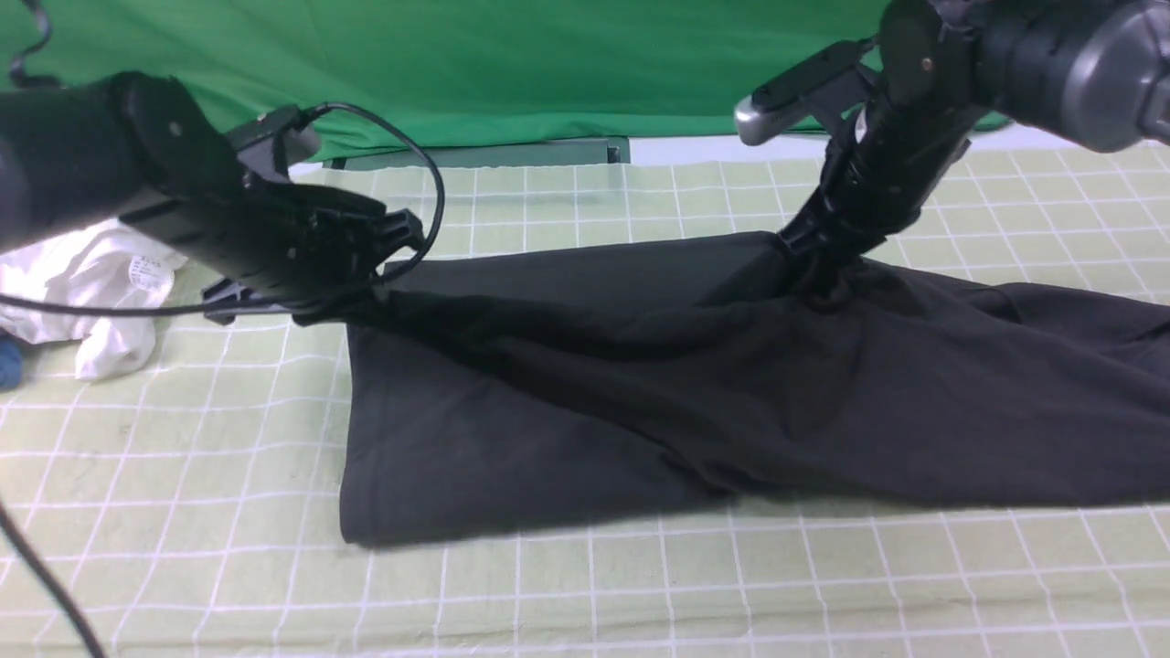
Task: Fold a long-sleeved shirt over a green coffee tablecloth.
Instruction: 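Fold the black garment in half by bringing its near edge over to the far edge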
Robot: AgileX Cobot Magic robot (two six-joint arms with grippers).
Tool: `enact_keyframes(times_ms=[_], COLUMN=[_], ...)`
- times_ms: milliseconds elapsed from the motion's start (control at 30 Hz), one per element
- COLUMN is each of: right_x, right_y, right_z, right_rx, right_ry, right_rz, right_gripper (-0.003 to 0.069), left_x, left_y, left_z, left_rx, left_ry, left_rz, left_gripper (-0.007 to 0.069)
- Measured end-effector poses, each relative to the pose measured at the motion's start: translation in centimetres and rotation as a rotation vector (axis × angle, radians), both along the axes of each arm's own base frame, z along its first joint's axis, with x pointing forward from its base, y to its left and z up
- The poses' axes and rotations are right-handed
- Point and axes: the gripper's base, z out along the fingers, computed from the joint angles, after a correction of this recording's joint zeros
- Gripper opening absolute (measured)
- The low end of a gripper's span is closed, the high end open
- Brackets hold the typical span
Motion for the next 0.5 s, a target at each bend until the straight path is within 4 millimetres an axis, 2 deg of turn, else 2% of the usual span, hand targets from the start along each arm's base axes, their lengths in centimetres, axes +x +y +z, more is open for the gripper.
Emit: enact_keyframes(times_ms=[133,300,433,500], right_x=[1.7,3.1,3.9,4.2], right_y=[-0.2,-1.5,-1.7,-1.6], right_z=[-0.9,-2.6,-3.3,-3.4], right_rx=[0.005,0.012,0.028,0.040], right_ry=[-0.016,-0.030,-0.068,-0.101], right_rz=[-0.014,-0.043,-0.045,-0.038], right_gripper=[0.0032,0.0049,0.0088,0.0137], left_x=[1.7,3.3,4.1,4.4], left_y=[-0.1,-0.1,-0.2,-0.1], left_z=[-0.7,-1.7,-1.9,-1.8], left_rx=[0.006,0.023,0.025,0.023], left_ry=[-0.001,0.003,-0.014,-0.031], left_rz=[-0.003,-0.012,-0.007,0.008], left_gripper=[0.0026,0.0026,0.0026,0.0026])
